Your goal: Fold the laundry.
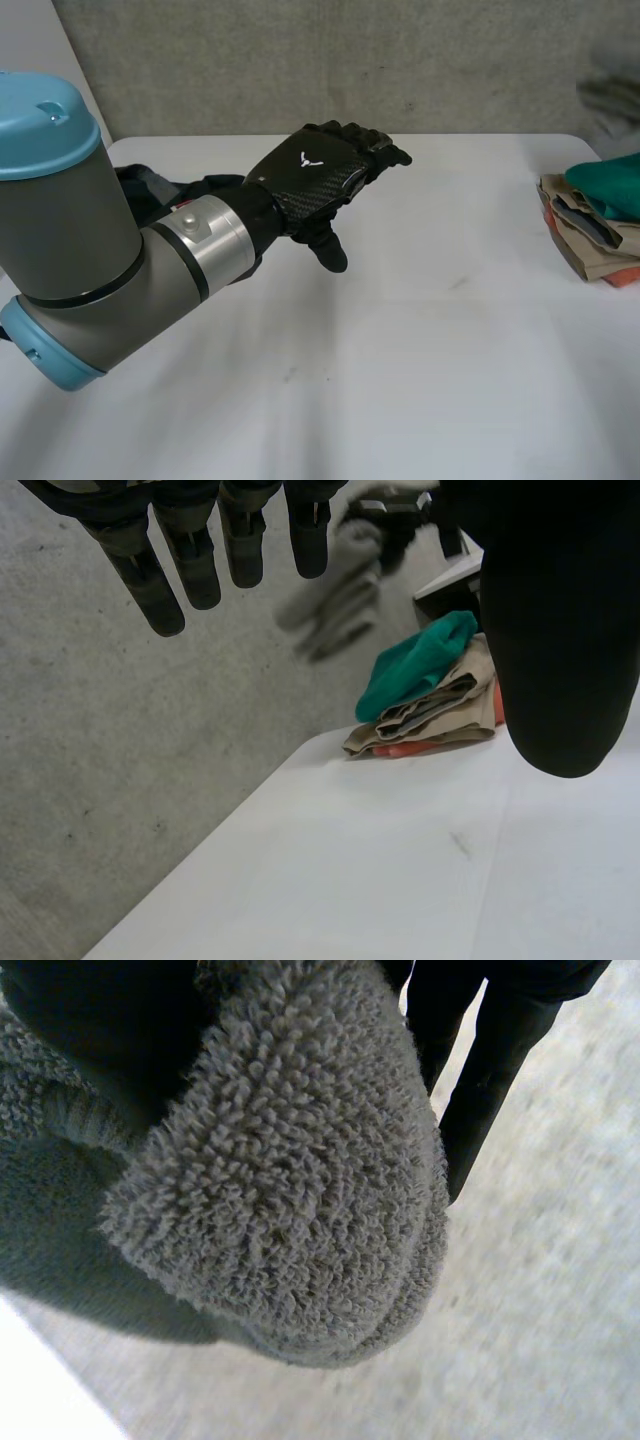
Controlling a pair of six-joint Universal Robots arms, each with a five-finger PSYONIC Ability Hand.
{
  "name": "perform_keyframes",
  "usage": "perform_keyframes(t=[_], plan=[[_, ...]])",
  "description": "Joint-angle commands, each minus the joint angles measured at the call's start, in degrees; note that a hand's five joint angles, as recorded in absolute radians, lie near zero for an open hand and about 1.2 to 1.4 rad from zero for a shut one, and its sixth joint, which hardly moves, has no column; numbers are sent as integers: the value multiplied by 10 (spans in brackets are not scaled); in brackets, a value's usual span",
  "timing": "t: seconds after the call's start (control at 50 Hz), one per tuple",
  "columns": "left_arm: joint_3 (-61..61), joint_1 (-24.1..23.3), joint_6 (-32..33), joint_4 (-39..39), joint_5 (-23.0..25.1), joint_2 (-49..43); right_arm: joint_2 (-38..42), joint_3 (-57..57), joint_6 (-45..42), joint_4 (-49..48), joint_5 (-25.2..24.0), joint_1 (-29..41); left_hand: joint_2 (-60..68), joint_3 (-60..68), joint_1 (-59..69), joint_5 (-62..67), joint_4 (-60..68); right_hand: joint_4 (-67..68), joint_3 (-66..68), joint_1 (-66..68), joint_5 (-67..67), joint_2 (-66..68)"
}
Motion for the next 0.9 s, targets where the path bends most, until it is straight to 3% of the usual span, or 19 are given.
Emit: perform_keyframes(t=[0.02, 0.14, 0.18, 0.34, 0.46, 0.56, 0.6, 0.66, 0.68, 0.76, 0.82, 0.84, 0.9], plan=[[-3, -6, -1, 1, 0, 5, 124, 10, -7, -92, -66, -48, 9, 7, 9, -3, 9, 99, 129, 212, 161, 139], [-8, -13, 0, 0, 0, 4, 166, 39, -6, -122, -106, -80, 11, 9, 11, -1, 10, 78, 107, 191, 139, 117], [-12, -14, 2, 0, 0, 5, 163, 54, -12, -122, -119, -85, 11, 9, 11, -1, 10, -1, 28, 112, 60, 38], [-13, -19, 0, 0, 0, 14, 46, 114, -12, -61, -98, -105, 11, 9, 11, -1, 10, -583, -553, -470, -521, -543], [-13, -26, 0, 0, 0, 34, -54, 145, -24, 78, -89, -152, 9, 7, 9, -3, 9, -583, -553, -470, -521, -543], [-13, -26, -1, 0, 0, 39, -103, 148, -114, 187, -82, -206, 9, 7, 9, -3, 9, -583, -553, -470, -521, -543], [-13, -26, -1, 1, 1, 40, -115, 142, -155, 224, -66, -228, 9, 7, 9, -3, 9, -583, -553, -470, -521, -543], [-10, -27, -1, 1, 0, 41, -130, 112, -248, 273, -2, -256, 9, 7, 9, -3, 9, -583, -553, -470, -521, -543], [-8, -27, -1, 1, 0, 42, -134, 88, -295, 285, 50, -257, 9, 7, 9, -3, 9, -583, -553, -470, -521, -543], [-1, -23, 0, 7, -1, 55, -146, 56, -374, 275, 171, -245, 9, 7, 9, -3, 9, -583, -553, -470, -521, -543], [8, -20, -1, 17, -5, 64, -162, 57, -374, 233, 188, -188, 9, 7, 9, -3, 9, -583, -553, -470, -521, -543], [15, -15, -1, 24, -17, 71, -180, 68, -365, 193, 183, -137, 8, 5, 7, -4, 7, -583, -553, -470, -521, -543], [24, 2, 0, 34, -60, 80, -215, 106, -345, 136, 170, -77, 6, 4, 6, -6, 5, -583, -553, -470, -521, -543]])
